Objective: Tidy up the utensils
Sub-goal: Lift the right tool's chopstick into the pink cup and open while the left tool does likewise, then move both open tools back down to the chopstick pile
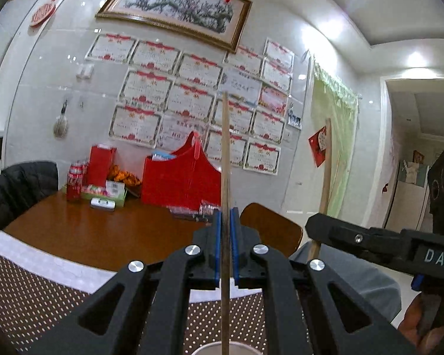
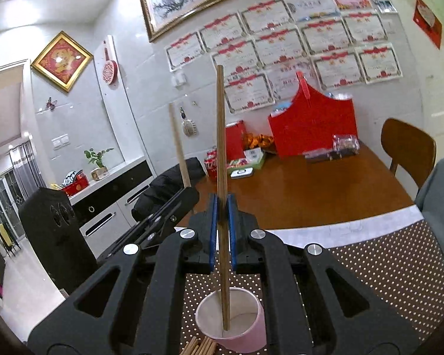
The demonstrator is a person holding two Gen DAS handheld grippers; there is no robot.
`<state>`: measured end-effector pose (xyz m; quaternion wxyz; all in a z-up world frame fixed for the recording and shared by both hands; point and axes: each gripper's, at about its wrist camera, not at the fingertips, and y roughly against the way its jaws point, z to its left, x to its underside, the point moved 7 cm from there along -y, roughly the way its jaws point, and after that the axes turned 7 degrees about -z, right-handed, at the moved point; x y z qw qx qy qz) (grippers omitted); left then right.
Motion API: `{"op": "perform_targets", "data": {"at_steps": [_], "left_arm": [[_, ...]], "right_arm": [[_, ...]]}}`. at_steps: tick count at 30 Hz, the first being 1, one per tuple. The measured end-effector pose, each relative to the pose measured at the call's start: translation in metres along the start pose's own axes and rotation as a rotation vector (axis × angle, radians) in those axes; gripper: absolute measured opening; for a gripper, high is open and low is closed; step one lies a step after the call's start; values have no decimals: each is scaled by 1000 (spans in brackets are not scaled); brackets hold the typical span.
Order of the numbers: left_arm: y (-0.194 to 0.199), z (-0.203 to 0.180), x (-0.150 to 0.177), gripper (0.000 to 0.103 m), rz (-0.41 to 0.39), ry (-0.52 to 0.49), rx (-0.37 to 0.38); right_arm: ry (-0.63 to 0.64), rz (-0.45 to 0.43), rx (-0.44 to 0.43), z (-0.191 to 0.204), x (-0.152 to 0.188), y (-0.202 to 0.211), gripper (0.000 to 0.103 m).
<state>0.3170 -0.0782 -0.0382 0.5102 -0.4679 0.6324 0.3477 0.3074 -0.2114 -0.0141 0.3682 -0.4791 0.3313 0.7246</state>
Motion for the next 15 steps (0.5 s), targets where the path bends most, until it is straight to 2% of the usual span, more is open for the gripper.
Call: {"op": "perform_targets", "data": {"at_steps": [5, 8, 9, 10, 11, 12, 13, 15], "left_arm": [[2, 11, 18, 6, 48, 1, -12], [8, 15, 25, 6, 78, -1, -17], [11, 17, 28, 7, 99, -8, -19], [13, 17, 30, 16, 115, -19, -25], [16, 18, 31, 27, 124, -28, -35], [22, 19, 31, 45, 128, -44, -57], [25, 20, 29, 54, 127, -48, -62], [37, 20, 25, 63, 125, -60, -69]], "right_arm": [[12, 38, 14, -5, 11, -9, 7], [7, 92, 17, -9, 21, -17, 8], [-3, 116, 18, -10, 25, -20, 17], [-21, 141, 30, -14, 29, -23, 53], [-35, 141, 45, -17, 29, -23, 77], [-45, 121, 62, -20, 27, -20, 93], [-46, 79, 77, -21, 23, -14, 93], [-45, 63, 87, -21, 18, -8, 94]]}}
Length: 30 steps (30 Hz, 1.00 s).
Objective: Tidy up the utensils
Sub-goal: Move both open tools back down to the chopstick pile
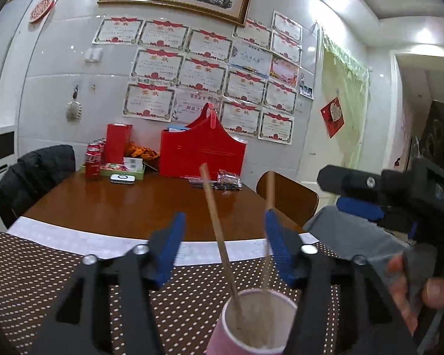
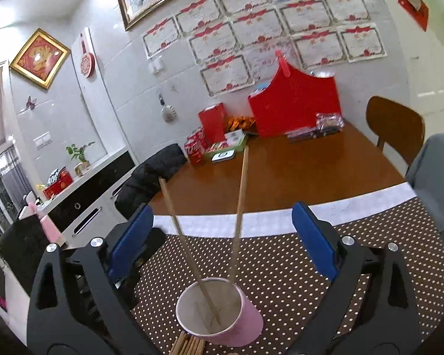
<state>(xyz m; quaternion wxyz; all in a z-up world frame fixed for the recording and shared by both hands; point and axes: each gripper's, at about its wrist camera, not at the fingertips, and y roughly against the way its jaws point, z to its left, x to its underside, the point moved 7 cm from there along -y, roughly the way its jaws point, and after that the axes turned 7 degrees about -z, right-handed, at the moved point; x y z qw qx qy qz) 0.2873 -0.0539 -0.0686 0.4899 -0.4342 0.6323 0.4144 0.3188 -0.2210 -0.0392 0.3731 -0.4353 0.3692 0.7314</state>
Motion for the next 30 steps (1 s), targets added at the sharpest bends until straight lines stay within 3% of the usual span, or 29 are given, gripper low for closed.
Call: {"op": "perform_targets", "data": {"at_steps": [4, 12, 15, 21, 27, 30], "left_arm": [[25, 0, -5, 75, 6, -50, -28], [77, 13, -2, 81, 75, -143, -116], [94, 20, 14, 82, 140, -187, -149], [117, 35, 61, 82, 284, -231, -196], [128, 47, 120, 82, 499, -234, -232], [129, 43, 147, 82, 586, -228, -214]], "right_arm": [[-3, -13, 41, -2, -7, 10, 97], [32, 21, 35, 19, -8, 33, 97], [79, 86, 30, 30, 11, 41, 97], [147, 261, 43, 32, 81, 60, 97], [94, 347, 4, 15, 134, 60, 97], [71, 438, 19, 5, 161, 45, 97]]}}
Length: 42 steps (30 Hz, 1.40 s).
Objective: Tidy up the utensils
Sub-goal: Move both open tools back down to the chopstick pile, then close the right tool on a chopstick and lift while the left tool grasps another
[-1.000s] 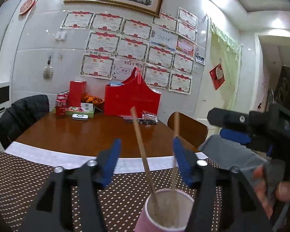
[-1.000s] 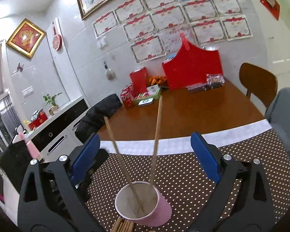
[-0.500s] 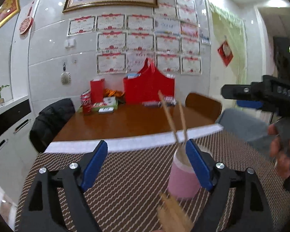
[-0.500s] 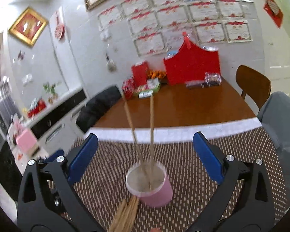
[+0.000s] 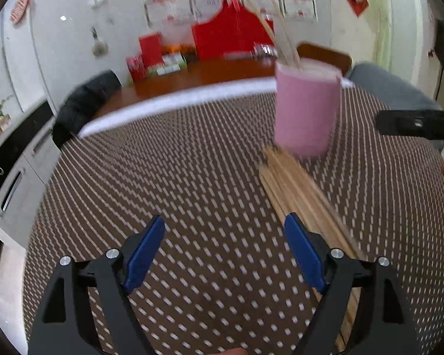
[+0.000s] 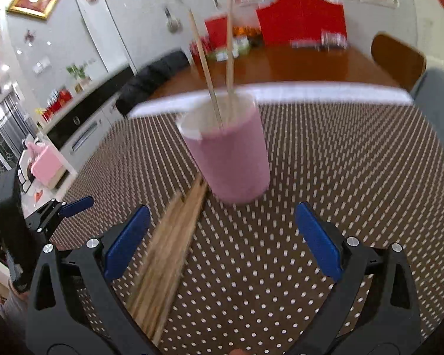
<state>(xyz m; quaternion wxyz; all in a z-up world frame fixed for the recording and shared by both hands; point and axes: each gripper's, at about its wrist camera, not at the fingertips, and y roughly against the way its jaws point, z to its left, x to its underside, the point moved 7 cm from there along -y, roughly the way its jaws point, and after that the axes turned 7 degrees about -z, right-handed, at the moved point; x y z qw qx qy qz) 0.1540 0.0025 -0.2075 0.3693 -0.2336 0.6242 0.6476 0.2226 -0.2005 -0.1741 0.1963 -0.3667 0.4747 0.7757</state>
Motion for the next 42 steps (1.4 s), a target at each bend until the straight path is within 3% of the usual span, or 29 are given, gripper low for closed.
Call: {"op": "perform_targets", "data": {"at_steps": [5, 12, 21, 35, 39, 42], "left_arm": [[-13, -12, 21, 82, 55, -16, 22], [-18, -14, 22, 82, 75, 30, 50], [-27, -22, 21, 87, 106, 15, -11], [-18, -12, 28, 87, 110, 40, 24], [-20, -10, 25, 87, 103, 25, -5], [-26, -7, 21, 87, 110, 52, 4]], "right_arm": [[41, 70, 8, 2, 18, -13, 97], [68, 130, 34, 5, 33, -28, 97], [185, 197, 63, 32, 54, -46, 97], [311, 207, 200, 32, 70, -52, 96], [261, 180, 171, 32, 62, -55, 80], [242, 165, 172, 26, 55, -60, 76]]}}
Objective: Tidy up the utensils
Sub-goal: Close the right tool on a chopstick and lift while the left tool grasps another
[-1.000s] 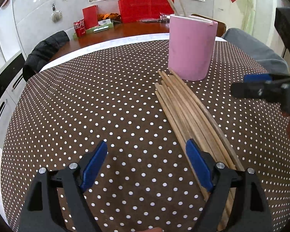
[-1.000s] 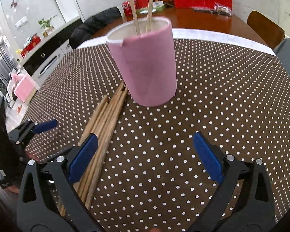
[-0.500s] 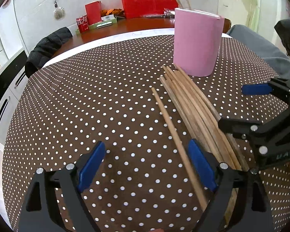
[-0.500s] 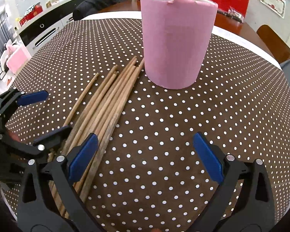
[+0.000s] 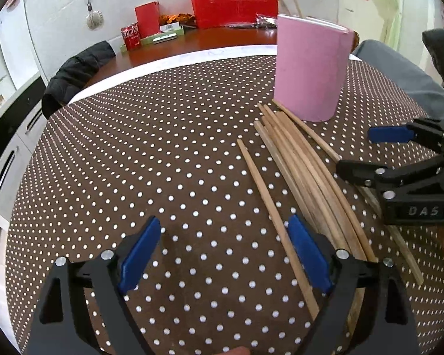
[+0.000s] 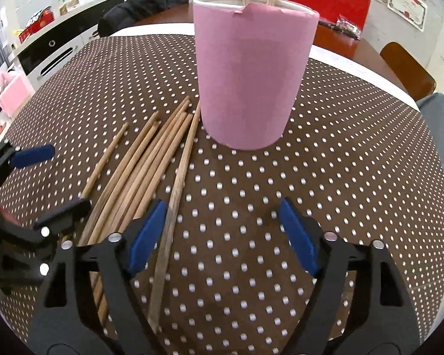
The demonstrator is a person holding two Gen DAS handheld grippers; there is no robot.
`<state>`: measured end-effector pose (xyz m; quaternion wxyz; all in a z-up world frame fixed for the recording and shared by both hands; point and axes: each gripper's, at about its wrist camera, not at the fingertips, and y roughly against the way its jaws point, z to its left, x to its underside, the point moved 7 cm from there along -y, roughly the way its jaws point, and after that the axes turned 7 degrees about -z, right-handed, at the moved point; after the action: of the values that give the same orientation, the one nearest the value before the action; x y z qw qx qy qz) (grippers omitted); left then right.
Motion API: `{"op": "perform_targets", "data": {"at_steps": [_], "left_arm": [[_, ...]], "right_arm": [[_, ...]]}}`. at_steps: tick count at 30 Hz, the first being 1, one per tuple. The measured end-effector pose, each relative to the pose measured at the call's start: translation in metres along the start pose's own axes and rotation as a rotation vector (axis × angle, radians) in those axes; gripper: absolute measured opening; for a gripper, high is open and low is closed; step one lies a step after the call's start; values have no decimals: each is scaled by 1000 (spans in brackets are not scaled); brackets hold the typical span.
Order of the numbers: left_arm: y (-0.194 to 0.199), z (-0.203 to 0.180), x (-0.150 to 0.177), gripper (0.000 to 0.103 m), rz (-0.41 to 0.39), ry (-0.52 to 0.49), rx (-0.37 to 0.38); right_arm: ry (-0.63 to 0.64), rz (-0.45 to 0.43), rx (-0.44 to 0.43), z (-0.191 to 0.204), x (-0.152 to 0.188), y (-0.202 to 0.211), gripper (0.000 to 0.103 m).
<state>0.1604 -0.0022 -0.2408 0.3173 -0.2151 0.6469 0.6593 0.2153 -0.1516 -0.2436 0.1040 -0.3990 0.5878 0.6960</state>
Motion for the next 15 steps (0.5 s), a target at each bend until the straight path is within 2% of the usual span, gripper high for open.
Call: {"op": "perform_targets", "data": {"at_steps": [2, 4, 5, 7, 8, 10, 12, 15], "left_arm": [[-5, 3, -3, 87, 11, 32, 26], [-8, 6, -7, 84, 10, 38, 28], [-8, 5, -9, 79, 3, 36, 30], [-9, 4, -14, 53, -12, 23, 38], [-9, 0, -16, 44, -22, 5, 51], [-8, -8, -17, 11, -31, -24, 69], [-7, -10, -18, 6, -34, -29, 85], [-3, -3, -21, 5, -65, 13, 89]], "right_arm": [[-9, -6, -3, 0, -6, -3, 70], [-9, -13, -6, 1, -10, -5, 53], [2, -16, -6, 3, -11, -5, 48], [20, -20, -16, 9, -16, -7, 32], [41, -22, -22, 14, -16, -7, 27], [77, -28, -36, 24, -14, -6, 8], [87, -29, -43, 31, -13, -5, 6], [29, -60, -114, 29, -13, 7, 6]]}}
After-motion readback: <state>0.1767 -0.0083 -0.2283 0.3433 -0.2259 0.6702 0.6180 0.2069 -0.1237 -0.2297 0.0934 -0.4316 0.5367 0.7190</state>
